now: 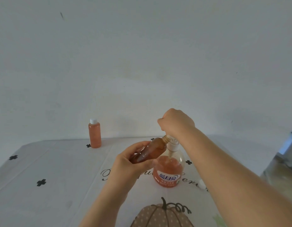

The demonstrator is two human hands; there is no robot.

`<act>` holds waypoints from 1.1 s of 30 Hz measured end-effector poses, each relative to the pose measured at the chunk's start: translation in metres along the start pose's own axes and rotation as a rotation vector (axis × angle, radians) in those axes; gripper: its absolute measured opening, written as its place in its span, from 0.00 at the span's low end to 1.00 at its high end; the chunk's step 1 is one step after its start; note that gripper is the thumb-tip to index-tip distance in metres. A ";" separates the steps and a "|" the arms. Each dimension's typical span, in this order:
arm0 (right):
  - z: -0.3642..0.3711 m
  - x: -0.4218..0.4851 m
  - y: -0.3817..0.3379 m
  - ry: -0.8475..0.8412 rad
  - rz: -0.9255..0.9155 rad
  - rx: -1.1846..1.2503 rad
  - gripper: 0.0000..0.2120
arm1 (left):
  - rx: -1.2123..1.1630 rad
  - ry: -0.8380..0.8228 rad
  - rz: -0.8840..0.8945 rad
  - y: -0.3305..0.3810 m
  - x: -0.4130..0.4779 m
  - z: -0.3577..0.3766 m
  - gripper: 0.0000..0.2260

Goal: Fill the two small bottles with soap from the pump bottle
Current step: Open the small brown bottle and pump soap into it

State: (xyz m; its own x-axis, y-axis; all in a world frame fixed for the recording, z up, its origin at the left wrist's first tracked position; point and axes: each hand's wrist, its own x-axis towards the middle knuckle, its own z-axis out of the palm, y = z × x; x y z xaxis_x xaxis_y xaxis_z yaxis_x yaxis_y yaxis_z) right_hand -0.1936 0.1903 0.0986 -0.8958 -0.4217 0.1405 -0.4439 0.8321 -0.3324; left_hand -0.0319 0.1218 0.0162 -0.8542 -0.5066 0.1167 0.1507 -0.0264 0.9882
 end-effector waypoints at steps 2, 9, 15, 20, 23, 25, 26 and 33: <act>0.001 0.001 -0.001 -0.002 -0.002 0.002 0.09 | -0.002 -0.002 0.002 -0.001 0.000 0.000 0.20; 0.008 0.002 0.003 -0.018 0.002 0.045 0.11 | 0.007 -0.006 -0.004 -0.005 0.004 -0.002 0.20; 0.018 0.007 0.006 -0.043 0.017 0.053 0.11 | 0.030 -0.004 -0.021 -0.009 0.008 -0.004 0.20; 0.019 0.007 0.006 -0.041 0.032 0.057 0.12 | 0.038 0.009 -0.024 -0.009 0.008 -0.003 0.20; 0.016 0.006 0.005 -0.043 0.035 0.063 0.12 | 0.024 0.001 -0.025 -0.007 0.006 -0.003 0.20; 0.013 0.005 0.004 -0.040 0.032 0.064 0.12 | 0.013 0.001 -0.022 -0.006 0.005 -0.003 0.20; 0.011 0.005 0.003 -0.038 0.029 0.060 0.11 | 0.013 0.003 -0.019 -0.006 0.005 -0.003 0.20; -0.002 0.000 -0.001 0.000 -0.040 -0.074 0.12 | -0.017 0.005 -0.007 -0.002 0.004 0.000 0.20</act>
State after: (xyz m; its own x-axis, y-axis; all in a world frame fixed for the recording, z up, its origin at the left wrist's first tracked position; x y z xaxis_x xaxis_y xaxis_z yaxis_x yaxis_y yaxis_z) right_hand -0.1933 0.1898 0.1015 -0.8773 -0.4551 0.1522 -0.4798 0.8390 -0.2566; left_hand -0.0358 0.1199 0.0148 -0.8529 -0.5105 0.1091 0.1532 -0.0450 0.9872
